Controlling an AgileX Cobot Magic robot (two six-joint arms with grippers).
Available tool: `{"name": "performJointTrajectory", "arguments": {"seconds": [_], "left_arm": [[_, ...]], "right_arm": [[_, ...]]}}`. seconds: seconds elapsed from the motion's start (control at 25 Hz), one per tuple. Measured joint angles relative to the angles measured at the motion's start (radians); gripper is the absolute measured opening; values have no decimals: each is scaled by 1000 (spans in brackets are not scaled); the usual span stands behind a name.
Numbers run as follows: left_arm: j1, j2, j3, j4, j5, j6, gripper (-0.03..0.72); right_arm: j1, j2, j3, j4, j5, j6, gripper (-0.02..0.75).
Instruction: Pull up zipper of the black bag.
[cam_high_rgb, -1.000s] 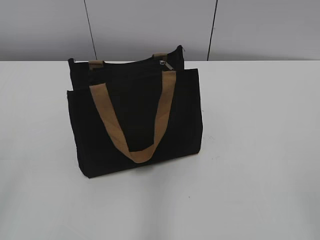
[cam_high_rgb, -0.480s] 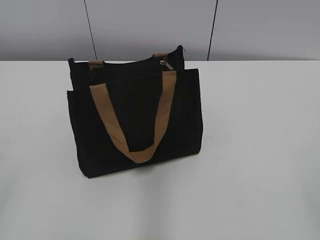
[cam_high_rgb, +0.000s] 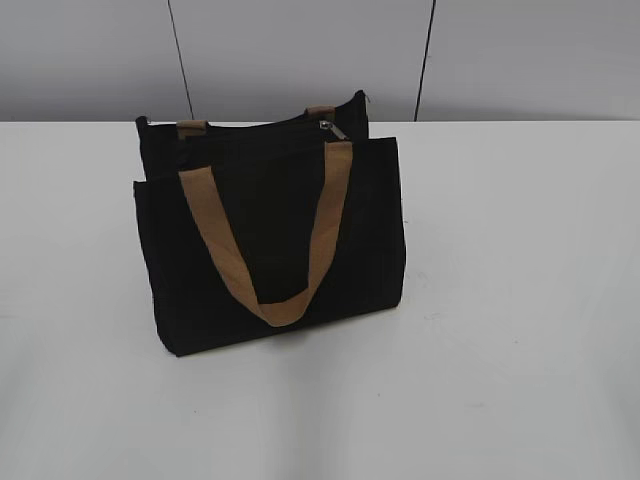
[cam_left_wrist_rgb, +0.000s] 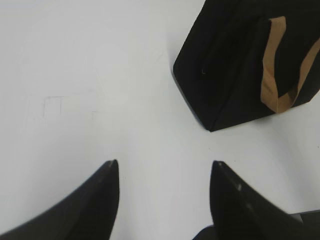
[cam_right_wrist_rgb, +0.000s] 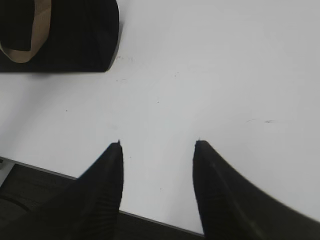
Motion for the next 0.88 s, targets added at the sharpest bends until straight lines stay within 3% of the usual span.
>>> {"name": "performJointTrajectory", "arguments": {"seconds": [0.24,0.44,0.88], "left_arm": [[0,0,0,0,0,1,435],[24,0,0,0,1,2,427],[193,-107,0,1,2,2,346]], "right_arm": [[-1,0,0,0,0,0,361],[-50,0,0,0,0,0,361],[-260,0,0,0,0,0,361]]}}
